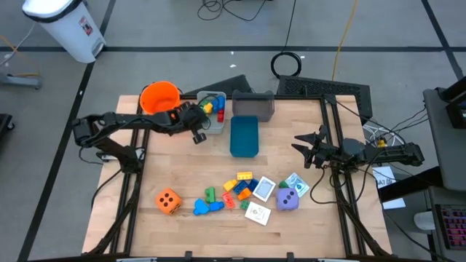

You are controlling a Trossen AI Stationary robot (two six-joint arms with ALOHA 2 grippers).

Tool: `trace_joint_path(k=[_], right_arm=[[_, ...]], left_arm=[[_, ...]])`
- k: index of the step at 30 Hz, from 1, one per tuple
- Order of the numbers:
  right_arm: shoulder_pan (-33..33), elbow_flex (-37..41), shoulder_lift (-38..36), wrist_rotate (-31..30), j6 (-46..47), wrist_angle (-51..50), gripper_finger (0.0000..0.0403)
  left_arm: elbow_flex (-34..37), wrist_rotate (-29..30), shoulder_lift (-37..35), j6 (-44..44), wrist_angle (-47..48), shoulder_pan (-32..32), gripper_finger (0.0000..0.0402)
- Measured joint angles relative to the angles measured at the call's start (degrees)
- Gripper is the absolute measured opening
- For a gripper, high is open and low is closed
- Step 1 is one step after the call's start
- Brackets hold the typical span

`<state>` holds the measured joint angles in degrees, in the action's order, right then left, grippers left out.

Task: Pick & Place Toys
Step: Put the green 2 stud gamepiece into the white bin

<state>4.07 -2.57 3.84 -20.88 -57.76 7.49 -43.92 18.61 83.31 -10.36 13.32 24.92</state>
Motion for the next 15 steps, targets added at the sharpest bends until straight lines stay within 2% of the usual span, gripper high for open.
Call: trace_joint_path(k=[5,15], right_arm=[[0.01,0.0,0.0,0.0,0.0,0.0,0.0169],[0.01,0.0,0.0,0.0,0.0,0.0,0.0169]], left_arm=[[-0.02,3.84,0.0,-1.59,0.08,-1.06,0.0041],[-0.07,9.64,-0.13,-0.64,-0.22,-3.6,0.0161]])
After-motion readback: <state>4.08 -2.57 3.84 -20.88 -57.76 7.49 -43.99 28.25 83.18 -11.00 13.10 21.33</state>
